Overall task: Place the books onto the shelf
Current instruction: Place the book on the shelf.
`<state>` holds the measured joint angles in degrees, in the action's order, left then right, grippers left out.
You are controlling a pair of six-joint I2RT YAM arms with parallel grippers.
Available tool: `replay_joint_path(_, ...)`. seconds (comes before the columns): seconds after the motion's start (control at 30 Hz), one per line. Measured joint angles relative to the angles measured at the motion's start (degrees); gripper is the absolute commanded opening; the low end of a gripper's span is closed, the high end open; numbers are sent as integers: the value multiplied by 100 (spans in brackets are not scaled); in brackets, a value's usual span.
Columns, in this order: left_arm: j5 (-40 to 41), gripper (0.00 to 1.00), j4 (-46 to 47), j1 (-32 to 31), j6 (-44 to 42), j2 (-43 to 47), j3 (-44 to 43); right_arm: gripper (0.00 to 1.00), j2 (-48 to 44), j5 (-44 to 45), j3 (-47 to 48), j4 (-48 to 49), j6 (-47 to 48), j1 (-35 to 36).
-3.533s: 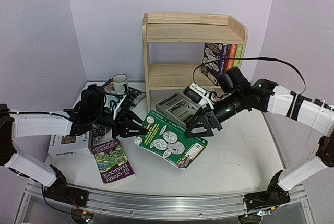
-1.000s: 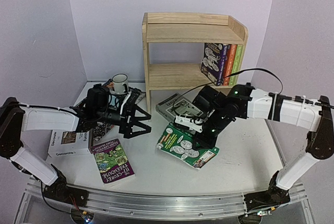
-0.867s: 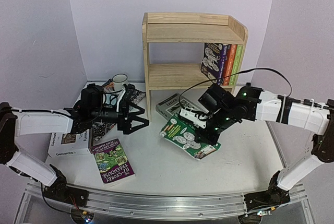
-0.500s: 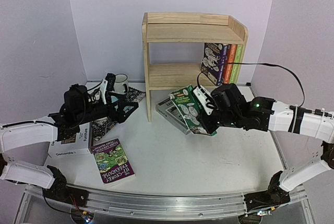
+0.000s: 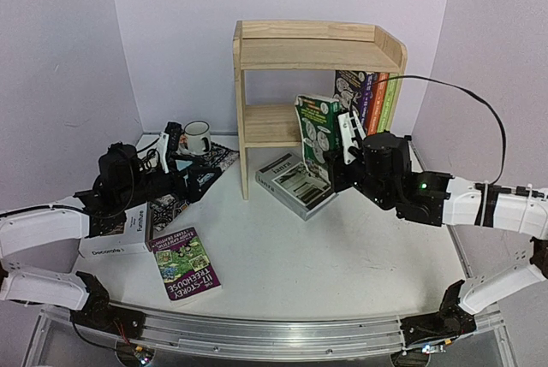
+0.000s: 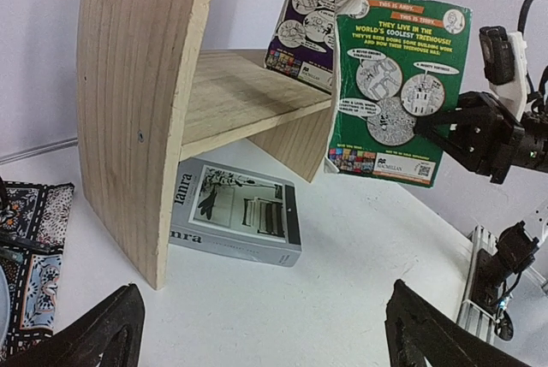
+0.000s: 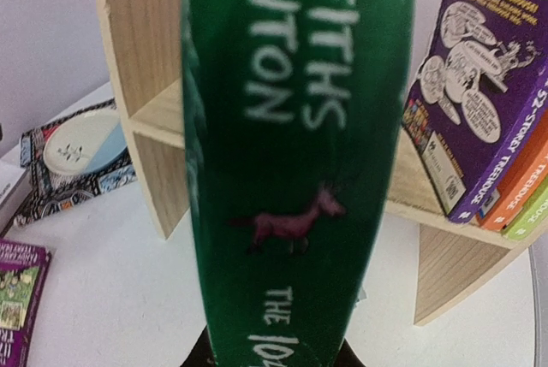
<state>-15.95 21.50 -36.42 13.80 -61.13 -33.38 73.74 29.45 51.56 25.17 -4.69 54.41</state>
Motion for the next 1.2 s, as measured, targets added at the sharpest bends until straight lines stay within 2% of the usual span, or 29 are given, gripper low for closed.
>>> replay_joint_path(0.27,16,99,0,0,23,88,4,0,126,830,-350,1194,137,-6)
replay_joint_path(0.5,16,99,0,0,108,81,4,0,535,1175,-364,2047,502,-15)
replay_joint_path(1.2,16,99,0,0,119,81,4,0,813,1249,-255,2546,811,-206)
